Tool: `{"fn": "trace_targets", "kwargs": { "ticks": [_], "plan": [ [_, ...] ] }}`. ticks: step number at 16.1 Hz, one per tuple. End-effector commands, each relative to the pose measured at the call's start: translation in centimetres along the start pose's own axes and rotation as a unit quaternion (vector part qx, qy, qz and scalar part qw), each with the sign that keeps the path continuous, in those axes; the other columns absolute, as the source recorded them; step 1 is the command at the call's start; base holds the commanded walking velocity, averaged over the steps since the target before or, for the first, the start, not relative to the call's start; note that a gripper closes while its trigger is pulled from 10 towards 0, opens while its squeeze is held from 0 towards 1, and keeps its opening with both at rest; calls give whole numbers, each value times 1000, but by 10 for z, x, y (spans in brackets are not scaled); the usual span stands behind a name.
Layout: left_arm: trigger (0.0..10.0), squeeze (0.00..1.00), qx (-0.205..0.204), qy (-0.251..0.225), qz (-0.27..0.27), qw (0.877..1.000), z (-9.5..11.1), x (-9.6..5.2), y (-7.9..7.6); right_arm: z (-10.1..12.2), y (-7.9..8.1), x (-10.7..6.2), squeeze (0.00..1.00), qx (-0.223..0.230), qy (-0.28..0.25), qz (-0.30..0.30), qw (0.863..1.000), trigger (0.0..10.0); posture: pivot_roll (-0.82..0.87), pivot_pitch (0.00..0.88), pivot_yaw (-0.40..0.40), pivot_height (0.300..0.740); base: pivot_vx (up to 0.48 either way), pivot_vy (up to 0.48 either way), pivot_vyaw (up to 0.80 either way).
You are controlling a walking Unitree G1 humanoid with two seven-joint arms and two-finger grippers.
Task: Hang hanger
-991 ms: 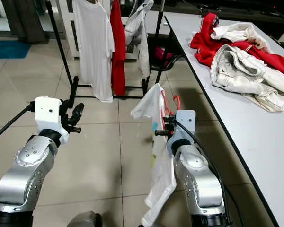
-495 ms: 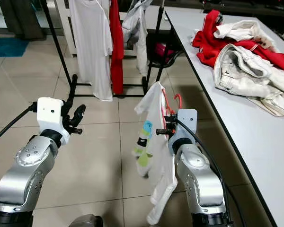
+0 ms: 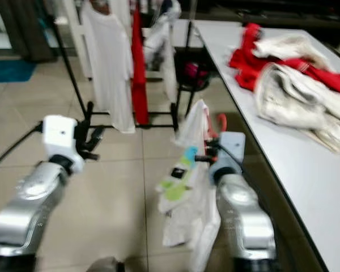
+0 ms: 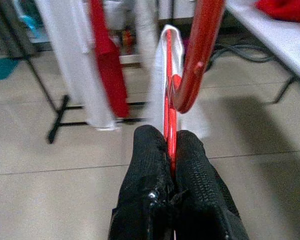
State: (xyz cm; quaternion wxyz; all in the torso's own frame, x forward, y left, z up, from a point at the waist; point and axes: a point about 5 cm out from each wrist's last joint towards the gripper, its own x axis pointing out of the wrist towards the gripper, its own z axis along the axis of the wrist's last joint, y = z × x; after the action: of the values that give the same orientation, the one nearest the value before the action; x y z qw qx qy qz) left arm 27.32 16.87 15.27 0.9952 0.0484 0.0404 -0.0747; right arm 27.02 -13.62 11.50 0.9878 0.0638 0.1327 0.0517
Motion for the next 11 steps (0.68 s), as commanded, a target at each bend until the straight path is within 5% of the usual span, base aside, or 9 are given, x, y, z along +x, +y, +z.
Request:
{"fn": "trace_targets", "kwargs": {
  "ticks": [1, 5, 8, 11],
  "plan": [
    [10000, 0, -3, 0, -13, 1000, 1, 0, -5, 8, -5, -2, 0, -6, -18, -9, 1000, 10000, 73, 90, -54, 740, 394, 0, 0],
    [10000, 0, -4, -3, -17, 1000, 3, 1, -7, 8, 1, -1, 0, -22, -10, 18, 1000, 10000, 76, 90, -53, 740, 397, 0, 0],
    [10000, 0, -3, -2, -20, 1000, 3, 1, -7, 8, 4, 0, 0, -18, -8, 18, 1000, 10000, 78, 91, -54, 740, 402, 0, 800],
    [10000, 0, 0, -1, -25, 1000, 3, 1, -10, 7, 0, -1, 0, -14, -10, 13, 1000, 10000, 79, 92, -55, 740, 404, 0, 0]
  ]
}}
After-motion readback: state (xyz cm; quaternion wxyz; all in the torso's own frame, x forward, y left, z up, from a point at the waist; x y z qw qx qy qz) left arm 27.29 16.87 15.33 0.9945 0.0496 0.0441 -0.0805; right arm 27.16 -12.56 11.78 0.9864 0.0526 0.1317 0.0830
